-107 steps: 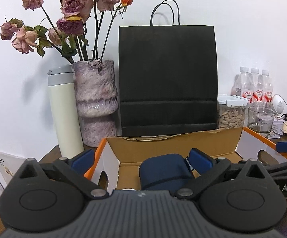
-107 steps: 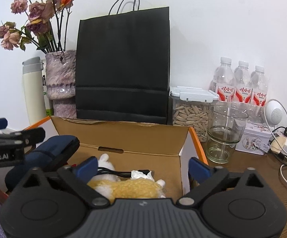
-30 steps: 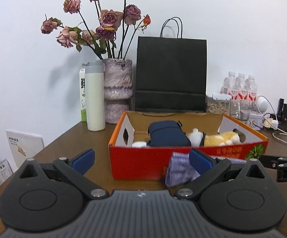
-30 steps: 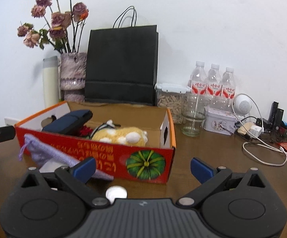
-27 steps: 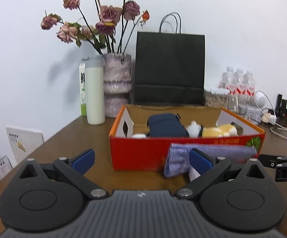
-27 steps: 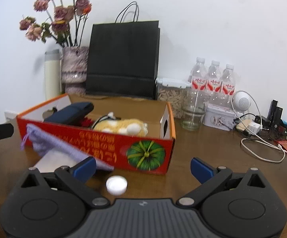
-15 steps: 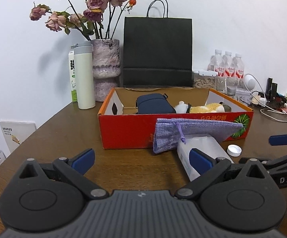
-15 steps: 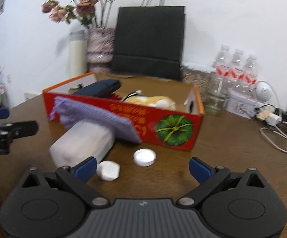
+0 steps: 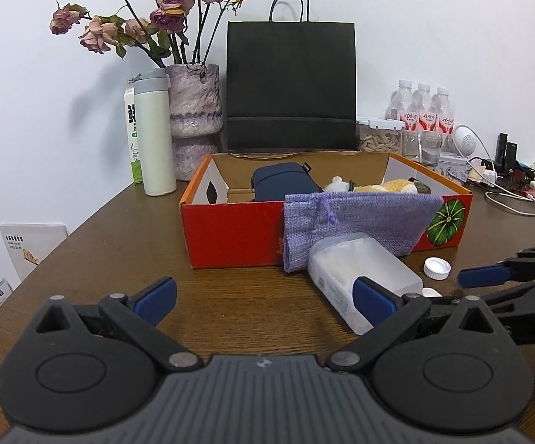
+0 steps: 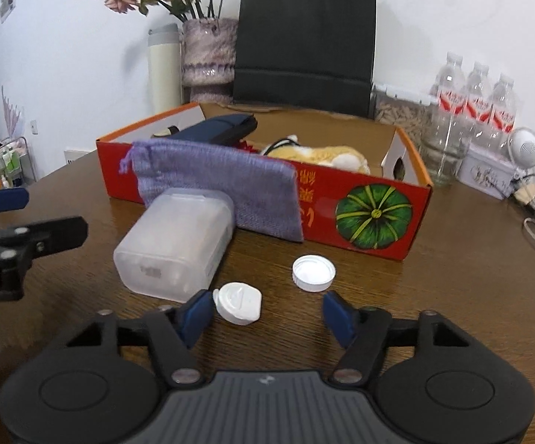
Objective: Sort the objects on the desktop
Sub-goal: 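Grasp the small white round cap with the right tool, then grasp the clear plastic swab box with the left tool while the right tool holds the cap, then carry the swab box and white cap over the cardboard box with both tools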
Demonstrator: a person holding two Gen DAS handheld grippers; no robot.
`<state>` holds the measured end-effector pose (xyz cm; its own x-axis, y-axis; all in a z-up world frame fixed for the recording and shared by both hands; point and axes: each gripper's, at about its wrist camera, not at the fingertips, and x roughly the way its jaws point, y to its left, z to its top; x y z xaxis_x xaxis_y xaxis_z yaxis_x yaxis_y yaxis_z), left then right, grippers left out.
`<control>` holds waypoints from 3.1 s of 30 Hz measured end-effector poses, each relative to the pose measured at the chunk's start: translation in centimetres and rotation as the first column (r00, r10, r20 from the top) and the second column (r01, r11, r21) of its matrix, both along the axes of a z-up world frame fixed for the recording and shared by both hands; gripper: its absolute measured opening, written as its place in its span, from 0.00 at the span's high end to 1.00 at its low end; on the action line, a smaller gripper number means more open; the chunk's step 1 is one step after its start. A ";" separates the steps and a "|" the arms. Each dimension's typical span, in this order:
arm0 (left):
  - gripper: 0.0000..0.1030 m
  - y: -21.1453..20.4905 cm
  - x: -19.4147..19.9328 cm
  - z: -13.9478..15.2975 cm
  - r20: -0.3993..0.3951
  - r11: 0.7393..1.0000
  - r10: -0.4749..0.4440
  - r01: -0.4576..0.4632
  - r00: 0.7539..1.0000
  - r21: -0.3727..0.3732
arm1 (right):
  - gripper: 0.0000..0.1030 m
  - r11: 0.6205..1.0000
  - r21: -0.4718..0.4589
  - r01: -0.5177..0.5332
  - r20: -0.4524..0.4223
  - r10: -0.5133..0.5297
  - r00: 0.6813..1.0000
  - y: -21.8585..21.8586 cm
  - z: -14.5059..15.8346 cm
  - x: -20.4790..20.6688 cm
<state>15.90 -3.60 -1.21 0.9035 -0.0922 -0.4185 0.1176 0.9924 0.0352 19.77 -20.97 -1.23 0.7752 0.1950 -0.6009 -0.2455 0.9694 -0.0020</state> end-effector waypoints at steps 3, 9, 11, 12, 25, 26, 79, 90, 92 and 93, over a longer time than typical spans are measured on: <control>0.00 0.0 0.0 0.0 -0.001 1.000 0.000 0.000 1.000 -0.001 | 0.50 1.000 0.020 -0.005 -0.012 0.005 1.000 0.1 -0.2 0.6; 0.00 0.0 0.1 -0.1 -0.009 1.000 0.001 -0.001 1.000 0.000 | 0.74 1.000 0.003 -0.027 0.004 0.027 1.000 0.6 -0.2 0.0; 0.00 0.0 0.1 -0.1 -0.009 1.000 0.001 -0.001 1.000 0.000 | 0.74 1.000 0.002 -0.027 0.006 0.027 1.000 0.7 -0.1 -0.2; 0.00 0.0 0.1 -0.1 -0.010 1.000 0.001 -0.001 1.000 0.001 | 0.74 1.000 0.001 -0.024 0.007 0.024 1.000 0.7 -0.1 -0.2; 0.00 -1.8 1.4 0.1 -0.086 0.996 -0.062 0.056 0.994 -0.068 | 0.74 0.998 0.036 0.045 0.053 -0.047 0.997 -1.4 0.9 0.0; 0.00 -2.3 1.7 0.2 -0.098 0.995 -0.069 0.062 0.993 -0.077 | 0.74 0.998 0.039 0.052 0.056 -0.054 0.997 -1.6 1.0 0.0; 0.35 -6.3 2.3 -0.5 -0.126 0.996 0.002 -0.013 0.992 -0.086 | 0.74 0.990 0.080 0.120 0.146 -0.131 0.981 -6.7 1.7 -0.8; 0.35 -4.4 -1.3 2.0 -0.025 0.988 -0.001 -0.003 1.000 -0.155 | 0.74 0.985 0.113 0.133 0.229 -0.156 0.961 -5.1 3.8 -3.1; 0.35 -4.1 -1.4 2.4 -0.014 0.987 -0.008 0.005 1.000 -0.161 | 0.74 0.985 0.114 0.131 0.246 -0.156 0.957 -4.6 4.2 -3.5; 0.35 -4.0 -1.4 2.6 -0.009 0.987 -0.011 0.009 1.000 -0.162 | 0.74 0.985 0.116 0.129 0.254 -0.155 0.955 -4.4 4.5 -3.6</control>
